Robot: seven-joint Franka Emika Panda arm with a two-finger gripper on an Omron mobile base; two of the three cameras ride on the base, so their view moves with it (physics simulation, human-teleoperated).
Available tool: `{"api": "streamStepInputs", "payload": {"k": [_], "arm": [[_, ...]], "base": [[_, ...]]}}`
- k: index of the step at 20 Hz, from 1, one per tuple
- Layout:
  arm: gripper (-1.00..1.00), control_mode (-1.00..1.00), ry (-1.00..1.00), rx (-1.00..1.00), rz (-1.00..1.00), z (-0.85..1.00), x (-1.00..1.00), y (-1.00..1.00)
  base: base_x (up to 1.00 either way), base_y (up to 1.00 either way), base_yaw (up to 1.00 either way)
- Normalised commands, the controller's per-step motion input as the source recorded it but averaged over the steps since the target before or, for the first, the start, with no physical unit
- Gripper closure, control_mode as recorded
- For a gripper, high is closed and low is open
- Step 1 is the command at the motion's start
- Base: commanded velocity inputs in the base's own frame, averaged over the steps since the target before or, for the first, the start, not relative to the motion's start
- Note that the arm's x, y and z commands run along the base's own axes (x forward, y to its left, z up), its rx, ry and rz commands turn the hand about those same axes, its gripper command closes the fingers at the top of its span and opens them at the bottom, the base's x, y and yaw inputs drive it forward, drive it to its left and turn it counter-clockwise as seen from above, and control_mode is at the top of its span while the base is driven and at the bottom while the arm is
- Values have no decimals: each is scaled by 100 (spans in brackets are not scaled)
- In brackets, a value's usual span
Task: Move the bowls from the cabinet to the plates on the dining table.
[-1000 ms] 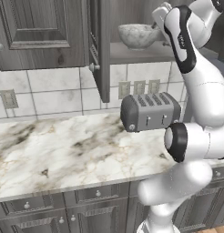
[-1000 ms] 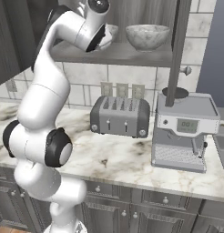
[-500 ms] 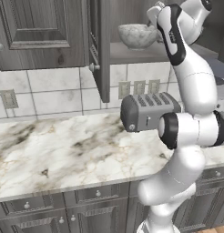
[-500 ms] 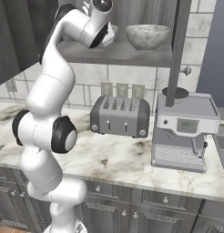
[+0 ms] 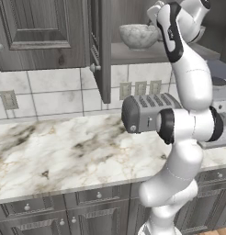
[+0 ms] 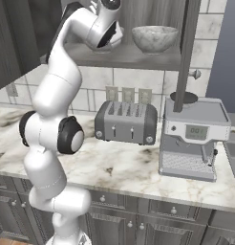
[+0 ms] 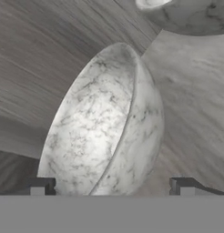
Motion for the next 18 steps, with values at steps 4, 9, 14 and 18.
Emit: {"api": "streamStepInputs", "payload": {"k": [4,9,14,18], "arm": [[-100,-100,2,0,0,-3,16,-1],[-100,-100,1,0,0,-10,17,0],[-100,-100,1,0,0,-2,25,0],[-100,-100,5,0,0,-1,17,-2]], "base": [[0,0,0],[0,0,0],[0,0,0],[0,0,0]]}}
